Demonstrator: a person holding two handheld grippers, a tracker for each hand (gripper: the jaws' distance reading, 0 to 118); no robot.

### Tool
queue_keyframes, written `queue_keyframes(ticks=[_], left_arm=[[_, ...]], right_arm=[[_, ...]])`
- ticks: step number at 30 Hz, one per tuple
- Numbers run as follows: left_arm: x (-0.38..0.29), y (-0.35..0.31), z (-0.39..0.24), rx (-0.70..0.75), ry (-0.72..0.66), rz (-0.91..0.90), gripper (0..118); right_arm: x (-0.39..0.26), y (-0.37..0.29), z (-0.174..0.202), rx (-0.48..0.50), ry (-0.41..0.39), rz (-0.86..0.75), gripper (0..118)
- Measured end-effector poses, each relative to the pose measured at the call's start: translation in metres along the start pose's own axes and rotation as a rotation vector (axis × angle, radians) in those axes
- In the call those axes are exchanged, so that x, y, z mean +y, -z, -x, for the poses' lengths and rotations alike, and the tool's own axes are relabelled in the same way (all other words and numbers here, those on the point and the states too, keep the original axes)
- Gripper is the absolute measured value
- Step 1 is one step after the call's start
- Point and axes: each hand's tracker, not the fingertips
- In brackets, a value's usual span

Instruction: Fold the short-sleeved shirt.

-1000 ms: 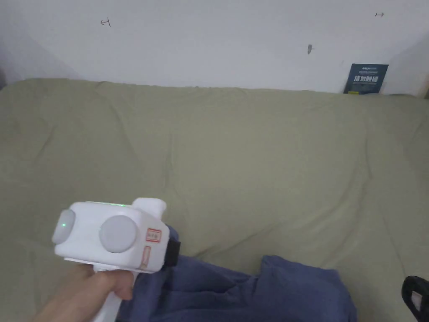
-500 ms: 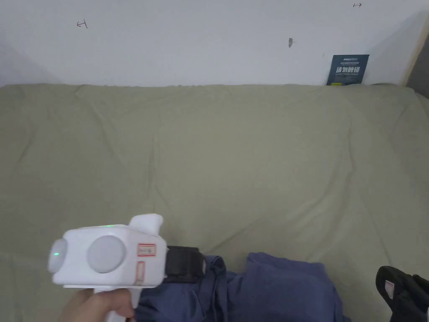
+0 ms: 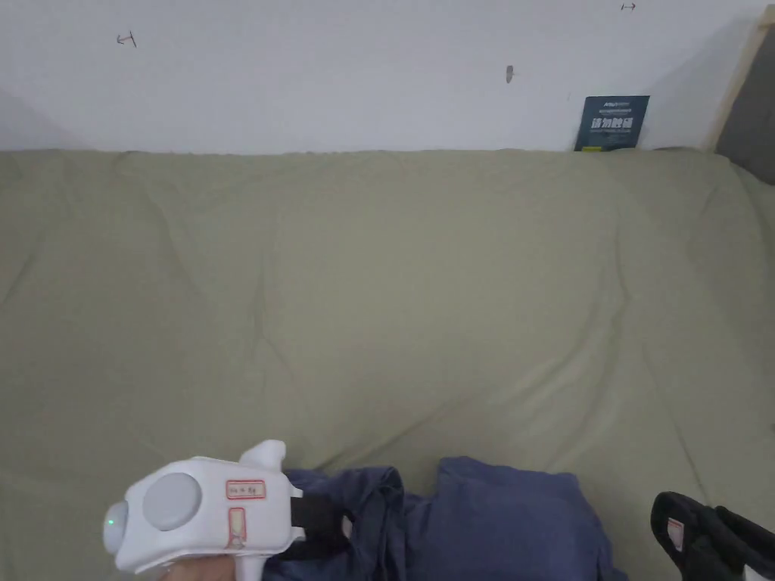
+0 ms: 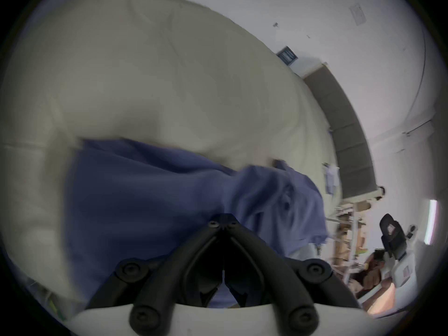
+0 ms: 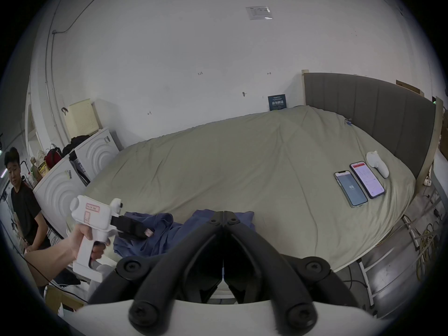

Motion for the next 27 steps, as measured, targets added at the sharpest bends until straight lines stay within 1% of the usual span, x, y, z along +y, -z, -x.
queue_keyframes(ticks=[3,5,10,12,16,18,19,20,22,23,24,25,26,27], left_arm=[[-0.007,0.033,-0.008,-0.043,0.036,0.019,0],[-0.010,0.040,-0.006,-0.074,-0.008,0.020,0],[-0.002,0.020,-0.005,-0.077,0.009,0.026,0],[0.001,-0.008,-0.005,-0.060,0.032,-0.003,0],[0.007,-0.099,0.012,-0.022,0.078,-0.152,0],[0.007,-0.136,0.026,0.081,0.063,-0.203,0],[0.005,-0.151,0.036,0.140,0.079,-0.230,0],[0.004,-0.161,0.049,0.185,0.095,-0.235,0],[0.002,-0.165,0.067,0.247,0.048,-0.220,0],[0.002,-0.163,0.077,0.217,0.043,-0.206,0],[0.001,-0.160,0.084,0.153,0.013,-0.180,0],[0.001,-0.156,0.088,0.095,-0.012,-0.148,9],[0.002,-0.150,0.091,0.034,-0.029,-0.133,55],[0.003,-0.143,0.093,-0.016,-0.024,-0.126,105]], right_arm=[[-0.001,0.000,-0.008,-0.024,0.014,0.007,0],[-0.001,0.002,-0.012,-0.036,0.023,0.015,0],[-0.004,0.005,-0.014,-0.036,0.041,0.024,0],[-0.003,0.007,-0.010,-0.029,0.042,0.025,0],[0.002,0.012,0.001,0.000,0.020,0.024,0],[0.005,0.015,0.007,0.008,0.000,0.019,0],[0.006,0.016,0.011,0.013,-0.005,0.019,0],[0.007,0.017,0.014,0.019,-0.005,0.015,0],[0.007,0.020,0.019,0.033,-0.004,0.013,0],[0.007,0.021,0.022,0.037,-0.006,0.017,0],[0.006,0.023,0.024,0.038,-0.008,0.022,0],[0.006,0.023,0.027,0.038,-0.011,0.029,0],[0.005,0.023,0.030,0.039,-0.013,0.033,0],[0.004,0.023,0.031,0.041,-0.015,0.035,0]])
